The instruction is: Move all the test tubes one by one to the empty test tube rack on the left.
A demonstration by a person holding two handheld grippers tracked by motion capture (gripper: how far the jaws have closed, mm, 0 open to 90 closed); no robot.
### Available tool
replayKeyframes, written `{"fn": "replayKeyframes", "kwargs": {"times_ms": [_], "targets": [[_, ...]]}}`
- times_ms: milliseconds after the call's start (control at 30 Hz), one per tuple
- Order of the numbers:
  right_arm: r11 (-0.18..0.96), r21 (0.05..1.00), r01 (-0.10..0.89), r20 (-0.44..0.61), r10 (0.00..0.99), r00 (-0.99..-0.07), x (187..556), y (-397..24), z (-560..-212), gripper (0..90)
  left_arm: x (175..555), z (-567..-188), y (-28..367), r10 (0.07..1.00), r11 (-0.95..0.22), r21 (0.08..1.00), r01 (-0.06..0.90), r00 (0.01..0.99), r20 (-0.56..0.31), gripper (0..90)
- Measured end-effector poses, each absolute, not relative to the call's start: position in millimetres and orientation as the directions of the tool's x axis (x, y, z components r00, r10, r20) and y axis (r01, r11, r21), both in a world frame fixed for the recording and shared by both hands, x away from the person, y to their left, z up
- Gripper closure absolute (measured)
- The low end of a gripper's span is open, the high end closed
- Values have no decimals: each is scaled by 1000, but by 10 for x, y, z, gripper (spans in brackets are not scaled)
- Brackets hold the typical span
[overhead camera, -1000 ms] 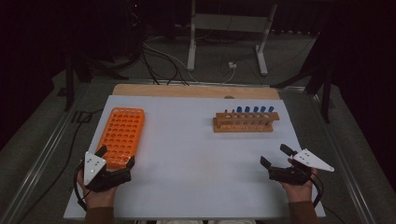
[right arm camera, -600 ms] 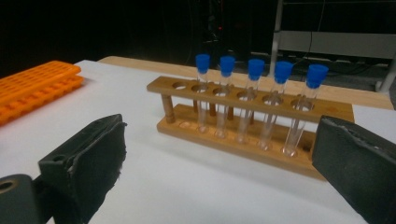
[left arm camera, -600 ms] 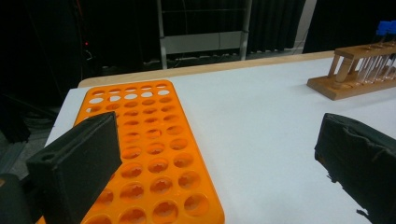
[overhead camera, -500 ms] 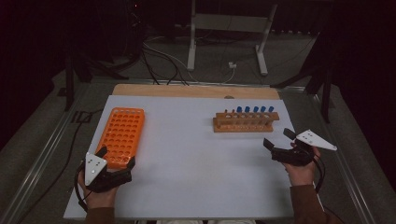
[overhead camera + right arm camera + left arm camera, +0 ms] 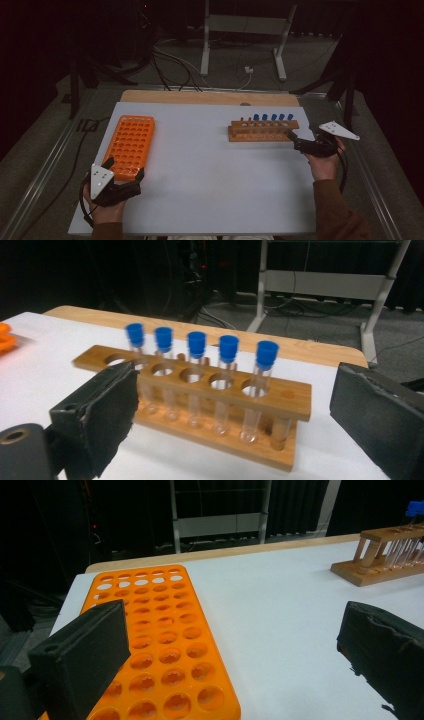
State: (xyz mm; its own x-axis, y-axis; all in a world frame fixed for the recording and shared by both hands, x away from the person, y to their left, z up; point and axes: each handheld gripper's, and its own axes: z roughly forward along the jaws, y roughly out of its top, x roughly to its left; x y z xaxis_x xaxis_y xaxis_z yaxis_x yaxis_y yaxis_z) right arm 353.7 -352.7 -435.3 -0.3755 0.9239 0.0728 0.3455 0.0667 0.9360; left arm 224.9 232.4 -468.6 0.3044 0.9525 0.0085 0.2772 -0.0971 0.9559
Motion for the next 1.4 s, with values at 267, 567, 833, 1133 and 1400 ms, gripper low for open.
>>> {"fn": "replayKeyframes", "kwargs": {"times_ms": [267,567,833,1133,1400], "targets": [[43,924,380,98,934,-343,3870,-3569,-4477,150,2256,-4693,2311,951,-103,954,282,311,11,13],[23,912,409,115,944,-310,4055,-3584,-4624,453,2260,-4699,2306,948,-102,954,283,317,7,13],[45,911,411,92,947,-309,4134,-3505,-4711,601,2261,-4703,2294,948,-104,953,284,320,8,13],[35,910,413,101,948,-303,4210,-3462,-4775,679,2264,-4707,2291,946,-101,952,288,324,3,13],[28,917,398,94,955,-283,4240,-3426,-4806,758,2268,-4712,2291,945,-103,951,292,328,1,13]]}}
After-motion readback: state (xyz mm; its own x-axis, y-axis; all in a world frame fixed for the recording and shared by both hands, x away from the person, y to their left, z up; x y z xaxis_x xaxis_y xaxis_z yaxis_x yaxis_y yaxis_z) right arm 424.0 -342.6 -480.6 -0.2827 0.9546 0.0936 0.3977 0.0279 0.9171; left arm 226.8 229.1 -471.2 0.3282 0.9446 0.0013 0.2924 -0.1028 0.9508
